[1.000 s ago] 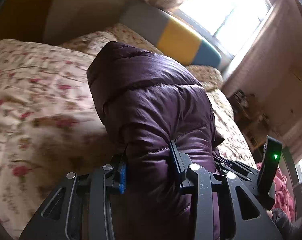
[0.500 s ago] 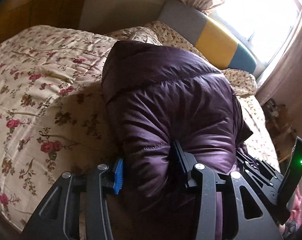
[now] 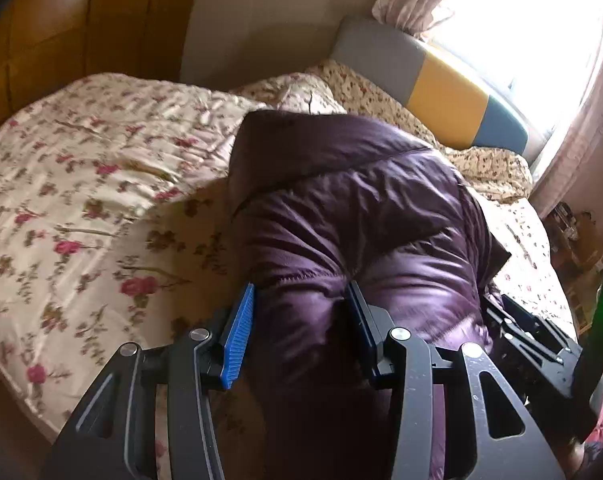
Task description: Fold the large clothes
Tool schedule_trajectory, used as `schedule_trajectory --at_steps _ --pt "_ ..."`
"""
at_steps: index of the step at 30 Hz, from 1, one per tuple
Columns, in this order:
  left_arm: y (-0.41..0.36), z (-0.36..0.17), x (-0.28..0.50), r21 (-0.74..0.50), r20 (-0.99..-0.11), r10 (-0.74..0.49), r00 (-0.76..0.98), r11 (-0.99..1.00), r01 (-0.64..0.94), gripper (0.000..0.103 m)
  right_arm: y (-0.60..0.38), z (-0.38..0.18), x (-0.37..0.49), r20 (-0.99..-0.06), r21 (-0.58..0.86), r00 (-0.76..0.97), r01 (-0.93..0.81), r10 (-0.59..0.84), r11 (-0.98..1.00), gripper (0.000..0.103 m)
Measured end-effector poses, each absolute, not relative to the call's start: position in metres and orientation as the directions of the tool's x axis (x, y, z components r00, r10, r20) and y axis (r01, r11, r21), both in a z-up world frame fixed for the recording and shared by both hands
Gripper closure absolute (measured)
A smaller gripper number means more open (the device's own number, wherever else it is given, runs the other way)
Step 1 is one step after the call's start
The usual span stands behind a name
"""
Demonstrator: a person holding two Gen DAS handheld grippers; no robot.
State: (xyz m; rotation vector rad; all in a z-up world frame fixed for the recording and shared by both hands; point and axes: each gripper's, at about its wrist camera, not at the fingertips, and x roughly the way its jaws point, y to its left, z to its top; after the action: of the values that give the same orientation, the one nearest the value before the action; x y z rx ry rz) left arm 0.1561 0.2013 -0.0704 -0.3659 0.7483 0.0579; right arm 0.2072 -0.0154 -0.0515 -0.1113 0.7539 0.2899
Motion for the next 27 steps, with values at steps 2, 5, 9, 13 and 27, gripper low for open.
schedule_trajectory --at_steps 2,5,9,13,27 --pt "0.202 -0.065 0.144 -0.307 -0.660 -0.071 0.748 0.934 -0.182 0.058 -0.015 -0.045 0.199 -0.674 -0.004 0.705 -0.304 0.222 0.953 0.053" --pt "0.199 -0.059 0.128 -0.309 -0.643 -0.064 0.763 0.933 -0.182 0.058 -0.013 -0.036 0.185 -0.652 -0.014 0.723 -0.312 0.227 0.950 0.053" --pt "0.193 -0.057 0.115 -0.317 -0.639 -0.076 0.765 0.933 -0.172 0.058 -0.012 -0.026 0.170 -0.633 -0.019 0.736 -0.325 0.240 0.945 0.061" --pt "0.184 -0.060 0.107 -0.305 -0.634 -0.087 0.768 0.941 -0.146 0.058 -0.011 -0.024 0.155 -0.638 -0.042 0.736 -0.326 0.225 0.945 0.069" --pt "0.166 -0.084 0.110 -0.191 -0.657 -0.079 0.749 0.979 -0.065 0.058 0.002 -0.069 0.140 -0.699 -0.226 0.709 -0.346 0.096 0.911 0.071"
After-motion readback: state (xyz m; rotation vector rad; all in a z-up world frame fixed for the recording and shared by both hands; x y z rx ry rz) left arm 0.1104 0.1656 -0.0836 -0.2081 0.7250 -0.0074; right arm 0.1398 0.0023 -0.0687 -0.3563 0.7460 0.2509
